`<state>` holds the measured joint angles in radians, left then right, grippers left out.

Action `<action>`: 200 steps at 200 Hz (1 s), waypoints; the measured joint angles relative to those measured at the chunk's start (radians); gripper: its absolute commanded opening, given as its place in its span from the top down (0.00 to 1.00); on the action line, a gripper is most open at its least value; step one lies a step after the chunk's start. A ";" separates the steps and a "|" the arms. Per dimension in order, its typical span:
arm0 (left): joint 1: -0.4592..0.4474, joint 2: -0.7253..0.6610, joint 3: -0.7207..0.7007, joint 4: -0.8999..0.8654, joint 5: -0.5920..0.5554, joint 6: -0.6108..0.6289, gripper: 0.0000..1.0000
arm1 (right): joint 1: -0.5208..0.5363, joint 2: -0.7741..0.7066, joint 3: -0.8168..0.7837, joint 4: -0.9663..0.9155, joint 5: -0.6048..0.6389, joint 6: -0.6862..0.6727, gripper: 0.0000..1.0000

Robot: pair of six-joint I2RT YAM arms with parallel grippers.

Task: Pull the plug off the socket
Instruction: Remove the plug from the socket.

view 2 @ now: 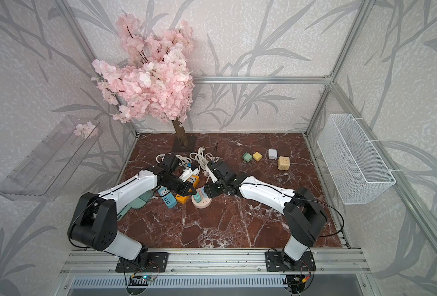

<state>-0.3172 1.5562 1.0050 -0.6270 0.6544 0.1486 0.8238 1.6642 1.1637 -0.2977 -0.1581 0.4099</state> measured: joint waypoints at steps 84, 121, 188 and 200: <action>0.009 0.005 0.000 0.000 0.014 0.017 1.00 | 0.018 0.084 0.033 -0.008 0.011 -0.016 0.42; 0.010 0.005 0.000 0.000 0.013 0.018 1.00 | 0.029 0.123 0.050 -0.022 0.019 -0.020 0.42; 0.016 0.005 -0.008 0.008 0.022 0.027 1.00 | 0.038 0.146 0.079 -0.029 0.029 -0.026 0.44; 0.016 0.005 -0.008 0.008 0.022 0.027 1.00 | 0.038 0.153 0.087 -0.028 0.031 -0.029 0.45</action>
<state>-0.3008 1.5616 0.9966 -0.6189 0.6765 0.1761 0.8616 1.8172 1.2507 -0.3256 -0.1272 0.3813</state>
